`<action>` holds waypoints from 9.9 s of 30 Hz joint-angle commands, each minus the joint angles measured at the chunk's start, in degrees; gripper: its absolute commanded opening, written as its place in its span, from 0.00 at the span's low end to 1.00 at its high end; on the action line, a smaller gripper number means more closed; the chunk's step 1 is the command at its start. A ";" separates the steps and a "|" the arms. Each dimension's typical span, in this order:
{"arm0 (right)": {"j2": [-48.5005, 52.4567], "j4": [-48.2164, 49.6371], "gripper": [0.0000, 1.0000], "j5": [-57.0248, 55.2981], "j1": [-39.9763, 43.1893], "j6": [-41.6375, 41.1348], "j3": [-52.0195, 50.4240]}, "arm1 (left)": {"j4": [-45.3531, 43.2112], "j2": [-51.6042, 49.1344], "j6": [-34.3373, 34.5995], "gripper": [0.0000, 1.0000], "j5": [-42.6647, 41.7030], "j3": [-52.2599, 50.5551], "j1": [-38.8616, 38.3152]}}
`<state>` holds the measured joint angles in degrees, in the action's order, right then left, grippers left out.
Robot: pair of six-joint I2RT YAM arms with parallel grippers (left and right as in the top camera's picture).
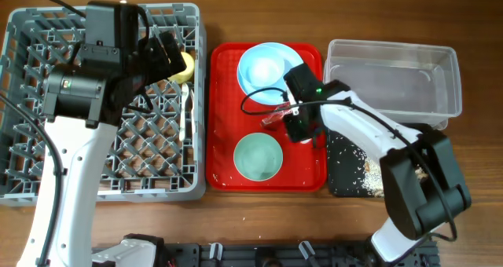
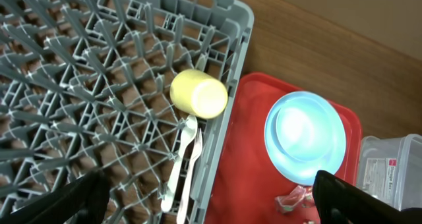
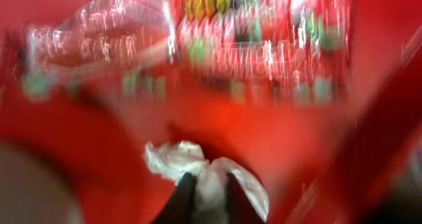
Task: Sort waste into correct bins and load items into the dishwasher rack
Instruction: 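Move the right gripper to the red tray and grasp the white tissue, then carry the tissue into the clear bin and open the right gripper, then grasp the red candy wrapper on the red tray with the right gripper, then drop the red wrapper into the clear bin, then move the left gripper to the green bowl and grasp its rim, then carry the green bowl left and set it into the dish rack, then reach the left gripper to the light-blue bowl and grasp it, then place the light-blue bowl into the dish rack and release, then reach the left gripper to the light-blue plate and grasp its rim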
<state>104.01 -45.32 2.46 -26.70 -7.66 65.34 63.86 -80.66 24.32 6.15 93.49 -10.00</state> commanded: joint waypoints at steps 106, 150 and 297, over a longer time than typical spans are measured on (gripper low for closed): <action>-14.95 -7.63 1.00 -14.43 22.60 -25.53 11.04 | 16.96 -3.56 0.17 0.04 -21.14 -0.92 -7.21; -14.95 -7.63 1.00 -14.43 22.60 -25.51 11.04 | -20.98 -21.51 13.44 0.16 8.26 -28.02 -49.03; -14.95 -7.39 1.00 -14.43 22.60 -25.51 11.04 | -12.15 -8.48 -13.11 1.00 -35.58 -13.25 8.79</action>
<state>88.55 -52.93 -12.03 -4.29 -34.13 76.31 54.76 -88.55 8.67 -32.23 80.47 5.58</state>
